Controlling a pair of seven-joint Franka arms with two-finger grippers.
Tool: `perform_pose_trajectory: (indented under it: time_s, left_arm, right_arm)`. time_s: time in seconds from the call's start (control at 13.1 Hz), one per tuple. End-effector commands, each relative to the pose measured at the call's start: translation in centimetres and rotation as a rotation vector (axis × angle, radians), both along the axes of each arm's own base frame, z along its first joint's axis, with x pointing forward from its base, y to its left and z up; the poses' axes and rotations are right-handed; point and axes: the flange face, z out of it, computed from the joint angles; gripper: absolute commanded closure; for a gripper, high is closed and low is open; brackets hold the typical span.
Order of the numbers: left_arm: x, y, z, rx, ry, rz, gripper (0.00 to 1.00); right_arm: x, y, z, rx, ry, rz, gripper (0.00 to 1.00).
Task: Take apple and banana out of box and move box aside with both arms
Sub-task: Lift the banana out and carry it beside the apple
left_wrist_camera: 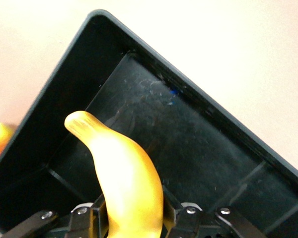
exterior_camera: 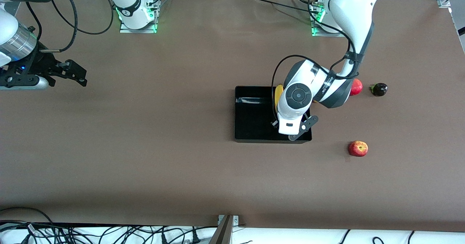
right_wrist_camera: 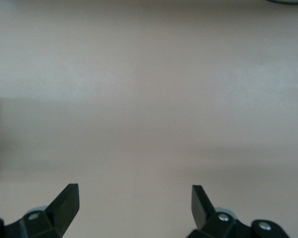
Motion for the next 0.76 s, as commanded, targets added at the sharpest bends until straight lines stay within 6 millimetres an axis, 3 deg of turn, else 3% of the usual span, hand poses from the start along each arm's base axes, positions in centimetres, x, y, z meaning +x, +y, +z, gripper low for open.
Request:
perform_pose_trajectory:
  time_s: [0.0,0.15,0.31,0.53,0.69]
  left_arm:
    - [0.2,1.1,5.6,-0.027,0.072,-0.053,1.0]
    - [0.3,3.4,10.1,-0.052,0.161,-0.115,1.0]
    - [1.1,7.1,13.9,-0.073,0.185,-0.106,1.0]
    - [2.0,14.8,17.3,-0.123,0.21,-0.202,1.0]
    - [3.1,22.1,18.3,-0.165,0.19,-0.258,1.0]
  right_arm:
    - [0.3,0.4,0.2,0.003,-0.009,0.005,0.0]
    - [0.3,0.4,0.5,0.004,-0.015,0.005,0.0]
    - [0.3,0.5,0.6,0.004,-0.016,0.006,0.0]
    - [0.4,0.4,0.8,0.005,-0.021,0.005,0.0]
    - [0.4,0.4,0.7,0.004,-0.021,0.005,0.0]
